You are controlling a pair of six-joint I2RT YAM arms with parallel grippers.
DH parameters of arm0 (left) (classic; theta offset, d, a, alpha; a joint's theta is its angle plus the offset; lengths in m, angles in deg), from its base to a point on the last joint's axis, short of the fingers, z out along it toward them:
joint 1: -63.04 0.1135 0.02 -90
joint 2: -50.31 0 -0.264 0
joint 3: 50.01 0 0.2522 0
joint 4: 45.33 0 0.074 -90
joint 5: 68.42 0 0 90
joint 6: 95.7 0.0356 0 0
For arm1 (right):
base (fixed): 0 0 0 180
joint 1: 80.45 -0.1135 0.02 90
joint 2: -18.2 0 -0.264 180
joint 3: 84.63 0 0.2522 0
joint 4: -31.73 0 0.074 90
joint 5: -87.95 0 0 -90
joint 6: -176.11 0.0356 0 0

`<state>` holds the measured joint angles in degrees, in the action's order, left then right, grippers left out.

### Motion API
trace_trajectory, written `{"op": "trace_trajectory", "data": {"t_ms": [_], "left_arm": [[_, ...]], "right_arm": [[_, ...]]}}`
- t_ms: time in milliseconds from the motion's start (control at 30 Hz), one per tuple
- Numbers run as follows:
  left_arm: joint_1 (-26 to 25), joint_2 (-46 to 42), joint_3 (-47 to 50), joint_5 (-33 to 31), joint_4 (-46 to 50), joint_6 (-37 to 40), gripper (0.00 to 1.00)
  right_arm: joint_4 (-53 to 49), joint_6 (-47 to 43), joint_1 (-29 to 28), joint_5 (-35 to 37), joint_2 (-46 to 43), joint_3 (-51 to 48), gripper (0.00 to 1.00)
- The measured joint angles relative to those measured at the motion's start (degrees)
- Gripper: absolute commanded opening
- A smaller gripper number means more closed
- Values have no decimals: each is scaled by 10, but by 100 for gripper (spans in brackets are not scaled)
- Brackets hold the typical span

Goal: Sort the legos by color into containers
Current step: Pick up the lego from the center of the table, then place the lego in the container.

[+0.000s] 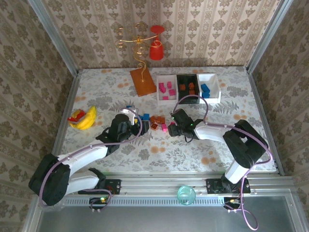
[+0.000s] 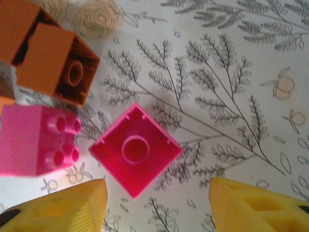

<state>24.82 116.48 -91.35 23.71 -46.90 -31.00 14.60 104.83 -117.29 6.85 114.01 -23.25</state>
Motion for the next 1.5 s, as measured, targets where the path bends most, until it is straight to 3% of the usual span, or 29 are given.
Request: {"op": "trace_trajectory", "data": {"t_ms": [400, 800, 1067, 1233, 1400, 1500], "left_arm": [[0, -28, 0, -15, 16, 0, 72], [0, -13, -1, -16, 10, 0, 72], [-1, 22, -17, 7, 7, 0, 72], [-2, 6, -17, 9, 14, 0, 72], [-4, -30, -15, 3, 32, 0, 72], [-4, -43, -9, -4, 34, 0, 73]], "right_arm": [[32, 29, 25, -10, 55, 39, 33], [43, 36, 37, -26, 20, 101, 32], [63, 37, 94, -24, 154, 302, 37], [23, 26, 116, -16, 263, 434, 49], [-13, 5, 120, -12, 278, 475, 59], [-13, 1, 118, -13, 253, 452, 62]]}}
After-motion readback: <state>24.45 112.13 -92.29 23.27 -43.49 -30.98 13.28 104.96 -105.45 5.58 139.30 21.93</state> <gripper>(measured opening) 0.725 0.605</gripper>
